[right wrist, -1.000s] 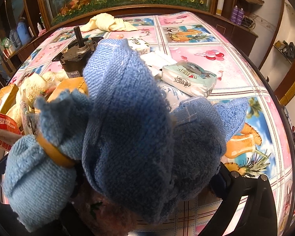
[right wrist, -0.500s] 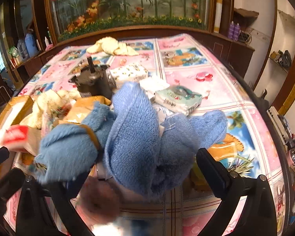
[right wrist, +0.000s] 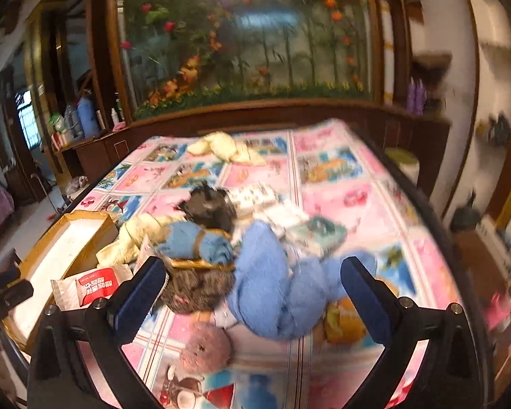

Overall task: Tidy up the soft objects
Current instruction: 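Grasp the white-red wet-wipes packet with the left tool while the right tool grasps the pink fuzzy ball, then carry the packet and pink ball into the white box and open both tools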

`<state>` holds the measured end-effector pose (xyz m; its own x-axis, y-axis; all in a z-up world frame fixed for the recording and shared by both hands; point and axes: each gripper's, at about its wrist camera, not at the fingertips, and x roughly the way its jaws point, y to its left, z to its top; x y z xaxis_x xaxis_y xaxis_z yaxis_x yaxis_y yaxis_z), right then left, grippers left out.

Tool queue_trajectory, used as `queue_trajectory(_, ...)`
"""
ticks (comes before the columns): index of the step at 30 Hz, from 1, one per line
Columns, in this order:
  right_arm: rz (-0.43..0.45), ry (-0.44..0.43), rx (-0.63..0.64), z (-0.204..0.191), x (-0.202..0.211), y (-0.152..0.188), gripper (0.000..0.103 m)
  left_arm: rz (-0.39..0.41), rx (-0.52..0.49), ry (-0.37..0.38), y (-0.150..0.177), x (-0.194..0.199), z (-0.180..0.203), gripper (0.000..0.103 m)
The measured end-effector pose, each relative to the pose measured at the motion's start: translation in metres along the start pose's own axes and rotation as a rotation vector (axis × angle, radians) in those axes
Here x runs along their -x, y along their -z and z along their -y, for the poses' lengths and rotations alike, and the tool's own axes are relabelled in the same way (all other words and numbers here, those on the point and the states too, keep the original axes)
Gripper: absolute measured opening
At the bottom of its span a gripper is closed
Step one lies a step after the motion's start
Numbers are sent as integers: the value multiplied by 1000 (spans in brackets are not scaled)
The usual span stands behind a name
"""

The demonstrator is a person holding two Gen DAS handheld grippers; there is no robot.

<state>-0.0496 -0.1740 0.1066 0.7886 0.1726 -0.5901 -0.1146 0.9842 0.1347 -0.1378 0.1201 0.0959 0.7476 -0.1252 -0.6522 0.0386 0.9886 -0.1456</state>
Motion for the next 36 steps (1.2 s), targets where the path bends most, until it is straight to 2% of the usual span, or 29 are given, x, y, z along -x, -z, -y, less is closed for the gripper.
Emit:
queue_trajectory(2,-44,-15,-69,18,-7,8,102,-23,-32,14,4,-4,4,88)
queue_trajectory(5,-76,-15,-102,30,-9,19,102,-28,-117,23,7,-10,20,88)
queue_trajectory(8,-92,-26,-92,29,-4,29,102,-26,-312,-37,3,-28,44,88)
queue_trajectory(9,-99,-25,-84,29,-5,31,102,-45,-392,-62,0,-39,51,88)
queue_trajectory(11,-108,-25,-76,29,-7,33,102,-108,-480,-65,-9,-59,56,88)
queue_trajectory(14,-116,-44,-76,29,-6,34,102,-190,-527,-51,-17,-86,56,88)
queue_trajectory(18,-151,-125,-68,25,-8,34,102,-288,-548,-32,-14,-109,58,88)
queue_trajectory(19,-167,-156,-58,21,-7,36,102,-296,-556,-40,-13,-111,60,85)
queue_trajectory(20,-183,-183,-48,16,-7,38,102,-307,-551,-38,-12,-112,61,66)
queue_trajectory(21,-202,-215,-36,9,-4,41,102,-328,-535,-17,-12,-114,61,55)
queue_trajectory(22,-215,-234,-25,4,-2,43,102,-351,-511,7,-11,-116,61,51)
queue_trajectory(25,-258,-242,31,-16,-3,51,102,-342,-483,19,-11,-117,59,51)
queue_trajectory(27,-284,-214,78,-31,-11,55,100,-340,-450,35,-13,-116,58,51)
queue_trajectory(31,-347,-181,109,-49,-35,58,89,-343,-420,20,-10,-117,59,51)
queue_trajectory(33,-375,-149,113,-53,-47,59,77,-349,-411,13,-7,-119,61,51)
queue_trajectory(34,-390,-139,116,-55,-52,61,64,-343,-397,21,-5,-116,60,51)
queue_trajectory(36,-377,-98,140,-59,-53,61,48,-333,-357,53,-5,-110,58,47)
